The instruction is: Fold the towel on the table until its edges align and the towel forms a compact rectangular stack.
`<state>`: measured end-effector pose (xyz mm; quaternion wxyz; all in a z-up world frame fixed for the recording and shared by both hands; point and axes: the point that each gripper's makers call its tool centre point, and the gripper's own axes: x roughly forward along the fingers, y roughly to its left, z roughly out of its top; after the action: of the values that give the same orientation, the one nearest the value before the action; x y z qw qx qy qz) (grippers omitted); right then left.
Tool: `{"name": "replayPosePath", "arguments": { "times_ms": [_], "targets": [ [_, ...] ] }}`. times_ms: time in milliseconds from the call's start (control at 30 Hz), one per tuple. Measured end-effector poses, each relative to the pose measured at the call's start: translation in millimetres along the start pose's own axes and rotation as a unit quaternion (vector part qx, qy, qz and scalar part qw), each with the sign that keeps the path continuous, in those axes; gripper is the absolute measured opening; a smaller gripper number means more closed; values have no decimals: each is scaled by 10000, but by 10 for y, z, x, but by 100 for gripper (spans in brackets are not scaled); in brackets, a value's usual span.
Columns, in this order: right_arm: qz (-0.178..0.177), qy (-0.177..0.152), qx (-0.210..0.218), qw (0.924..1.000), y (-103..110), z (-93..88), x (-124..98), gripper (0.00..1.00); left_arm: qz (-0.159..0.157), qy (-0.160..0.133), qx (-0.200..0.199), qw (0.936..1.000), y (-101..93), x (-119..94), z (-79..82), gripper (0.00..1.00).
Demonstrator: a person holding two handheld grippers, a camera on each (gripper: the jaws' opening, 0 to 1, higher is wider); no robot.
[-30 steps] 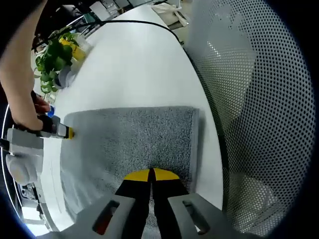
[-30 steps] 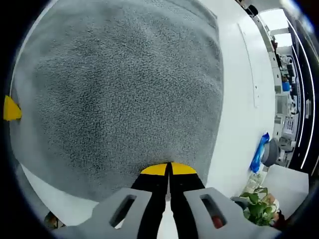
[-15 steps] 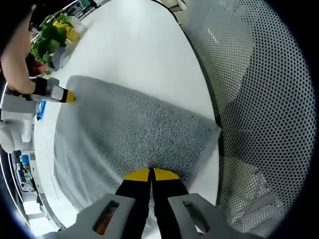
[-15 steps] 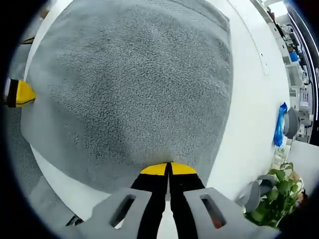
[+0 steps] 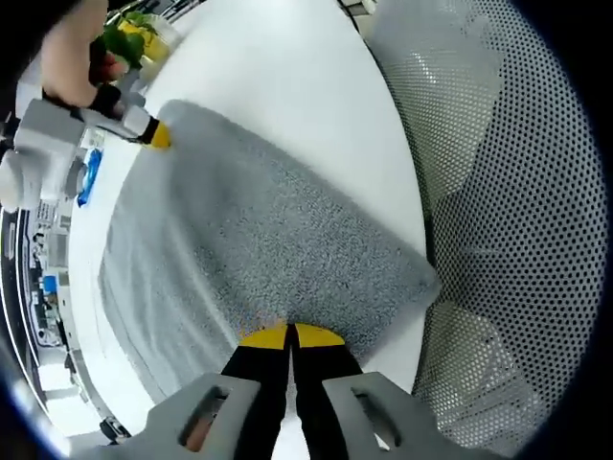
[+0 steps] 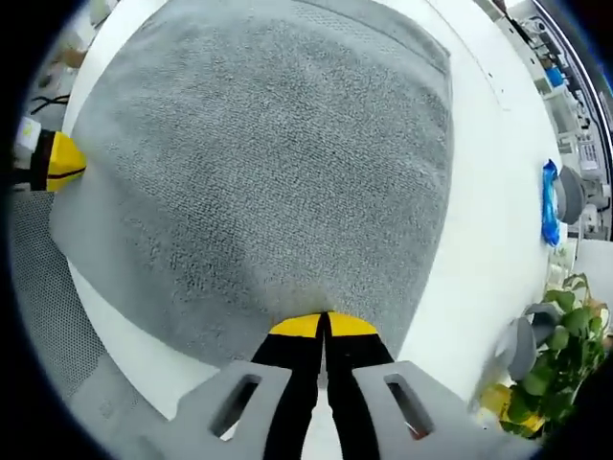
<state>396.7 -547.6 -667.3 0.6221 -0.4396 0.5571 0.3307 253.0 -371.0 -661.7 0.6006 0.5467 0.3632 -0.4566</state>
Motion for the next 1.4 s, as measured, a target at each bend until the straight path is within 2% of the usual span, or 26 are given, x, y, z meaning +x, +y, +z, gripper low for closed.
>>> {"name": "replayPosePath", "arguments": {
  "times_ms": [133,367,567,833,1133,1400],
  "targets": [
    [112,-151,242,9995,56,-37,-15,0,1,-24,-190,9998,16,-3,-50,0],
    [153,-307,337,9988,124,-75,-29,0,-48,-65,-573,9983,34,-8,-98,0],
    [164,-344,396,9985,161,-94,-30,0,-90,-8,-642,9979,34,0,-124,0],
    [240,-462,477,9975,237,-136,-40,0,105,129,-943,9954,62,-8,-201,0],
    [225,-574,437,9971,350,-170,-64,0,152,178,-1066,9940,92,-10,-276,0],
    [242,-723,576,9954,403,-184,-75,0,162,194,-1102,9936,119,-9,-329,0]
  ]
}}
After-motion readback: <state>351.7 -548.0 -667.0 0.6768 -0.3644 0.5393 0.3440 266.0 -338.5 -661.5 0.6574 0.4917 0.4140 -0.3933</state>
